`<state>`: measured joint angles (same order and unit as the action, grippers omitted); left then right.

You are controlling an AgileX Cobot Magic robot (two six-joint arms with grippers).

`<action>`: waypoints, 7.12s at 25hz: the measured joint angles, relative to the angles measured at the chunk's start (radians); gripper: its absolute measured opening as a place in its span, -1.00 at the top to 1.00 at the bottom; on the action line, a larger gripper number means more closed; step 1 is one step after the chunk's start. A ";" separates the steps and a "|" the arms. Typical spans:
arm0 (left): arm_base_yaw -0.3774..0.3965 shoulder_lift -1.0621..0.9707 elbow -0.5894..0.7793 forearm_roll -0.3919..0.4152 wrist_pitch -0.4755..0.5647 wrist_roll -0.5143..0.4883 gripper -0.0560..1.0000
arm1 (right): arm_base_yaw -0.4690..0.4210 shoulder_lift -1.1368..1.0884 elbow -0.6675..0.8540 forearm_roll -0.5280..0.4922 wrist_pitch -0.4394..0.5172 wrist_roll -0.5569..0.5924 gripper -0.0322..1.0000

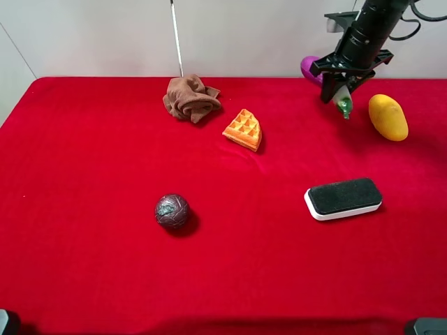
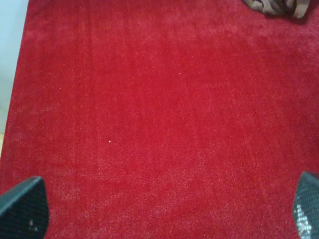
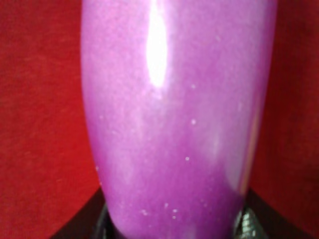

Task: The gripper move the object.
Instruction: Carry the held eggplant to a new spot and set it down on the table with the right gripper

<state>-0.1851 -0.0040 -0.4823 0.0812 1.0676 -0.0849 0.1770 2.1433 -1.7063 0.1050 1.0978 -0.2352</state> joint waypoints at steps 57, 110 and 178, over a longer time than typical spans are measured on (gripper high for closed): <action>0.000 0.000 0.000 0.000 0.000 0.000 -0.95 | 0.564 -0.035 0.001 0.025 -0.068 0.000 0.32; 0.000 0.000 0.000 0.001 0.000 0.000 -0.95 | 0.606 0.168 0.000 -0.037 -0.090 -0.003 0.32; 0.000 0.000 0.000 0.001 0.000 0.000 -0.95 | 0.606 0.184 0.000 -0.044 -0.089 -0.003 0.00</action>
<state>-0.1851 -0.0040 -0.4823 0.0823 1.0676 -0.0847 0.7835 2.3275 -1.7064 0.0609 1.0092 -0.2381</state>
